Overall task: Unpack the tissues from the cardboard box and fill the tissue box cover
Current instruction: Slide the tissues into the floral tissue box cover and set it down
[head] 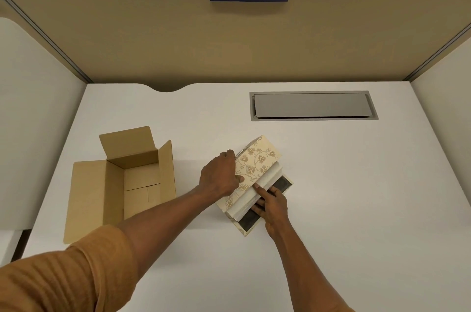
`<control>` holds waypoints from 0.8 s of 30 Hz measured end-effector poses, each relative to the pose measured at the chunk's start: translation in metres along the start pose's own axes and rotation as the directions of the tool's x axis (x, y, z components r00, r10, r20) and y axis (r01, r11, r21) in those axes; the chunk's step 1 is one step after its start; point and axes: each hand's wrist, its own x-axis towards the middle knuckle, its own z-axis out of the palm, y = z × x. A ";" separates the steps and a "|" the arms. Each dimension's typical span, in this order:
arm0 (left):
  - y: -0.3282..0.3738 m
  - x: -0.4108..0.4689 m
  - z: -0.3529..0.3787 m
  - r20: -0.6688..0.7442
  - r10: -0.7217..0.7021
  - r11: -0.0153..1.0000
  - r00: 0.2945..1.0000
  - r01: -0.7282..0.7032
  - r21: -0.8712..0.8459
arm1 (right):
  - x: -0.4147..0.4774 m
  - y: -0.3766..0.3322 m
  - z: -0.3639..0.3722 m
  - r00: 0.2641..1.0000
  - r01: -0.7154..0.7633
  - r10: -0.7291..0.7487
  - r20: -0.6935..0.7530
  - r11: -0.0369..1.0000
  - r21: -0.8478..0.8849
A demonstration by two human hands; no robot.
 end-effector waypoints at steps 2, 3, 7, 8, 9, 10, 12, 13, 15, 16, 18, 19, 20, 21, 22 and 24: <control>0.002 -0.001 -0.001 -0.006 0.008 1.000 1.000 -0.008 0.013 | 0.000 0.000 -0.001 1.000 0.007 -0.007 0.003 1.000 0.008; 0.003 -0.002 -0.001 -0.008 0.012 1.000 1.000 -0.012 0.020 | -0.001 0.000 -0.001 1.000 0.015 -0.015 0.002 1.000 0.009; 0.008 -0.010 0.002 -0.019 0.057 0.997 0.998 -0.056 0.060 | -0.002 0.003 0.002 0.999 0.050 -0.050 -0.007 0.999 0.008; 0.009 -0.013 0.004 -0.024 0.074 0.995 0.997 -0.072 0.069 | -0.002 0.003 0.002 0.998 0.056 -0.056 -0.007 0.998 0.009; 0.010 -0.015 0.006 -0.029 0.087 0.993 0.996 -0.085 0.079 | -0.002 0.004 0.001 0.998 0.060 -0.060 -0.005 0.998 0.007; 0.011 -0.017 0.008 -0.033 0.097 0.992 0.995 -0.094 0.090 | -0.002 0.005 0.000 0.998 0.065 -0.065 0.000 0.998 0.003; 0.014 -0.020 0.010 -0.036 0.114 0.988 0.993 -0.110 0.109 | -0.001 0.006 -0.002 0.997 0.077 -0.077 0.013 0.997 -0.005; 0.015 -0.021 0.012 -0.033 0.121 0.987 0.992 -0.117 0.114 | -0.001 0.007 -0.005 0.996 0.085 -0.084 0.019 0.996 -0.008; 0.018 -0.023 0.013 -0.032 0.129 0.985 0.991 -0.125 0.120 | 0.000 0.007 -0.008 0.995 0.098 -0.097 0.035 0.995 -0.009; 0.018 -0.024 0.014 -0.033 0.129 0.985 0.991 -0.124 0.120 | 0.000 0.007 -0.010 0.994 0.103 -0.102 0.044 0.995 -0.010; 0.019 -0.025 0.014 -0.033 0.124 0.986 0.992 -0.120 0.115 | 0.001 0.008 -0.012 0.992 0.111 -0.110 0.055 0.993 -0.026; 0.019 -0.026 0.015 -0.033 0.125 0.986 0.992 -0.121 0.111 | 0.001 0.009 -0.014 0.992 0.115 -0.113 0.057 0.993 -0.034; 0.019 -0.026 0.015 -0.031 0.127 0.987 0.991 -0.123 0.106 | 0.002 0.010 -0.015 0.992 0.117 -0.115 0.060 0.992 -0.037; 0.020 -0.026 0.015 -0.032 0.131 0.987 0.991 -0.127 0.101 | 0.002 0.010 -0.016 0.991 0.118 -0.115 0.063 0.992 -0.035; 0.021 -0.026 0.014 -0.033 0.136 0.987 0.990 -0.132 0.096 | 0.003 0.010 -0.017 0.991 0.119 -0.117 0.068 0.992 -0.034; 0.022 -0.027 0.015 -0.032 0.141 0.986 0.989 -0.138 0.092 | 0.002 0.011 -0.018 0.989 0.128 -0.124 0.082 0.991 -0.041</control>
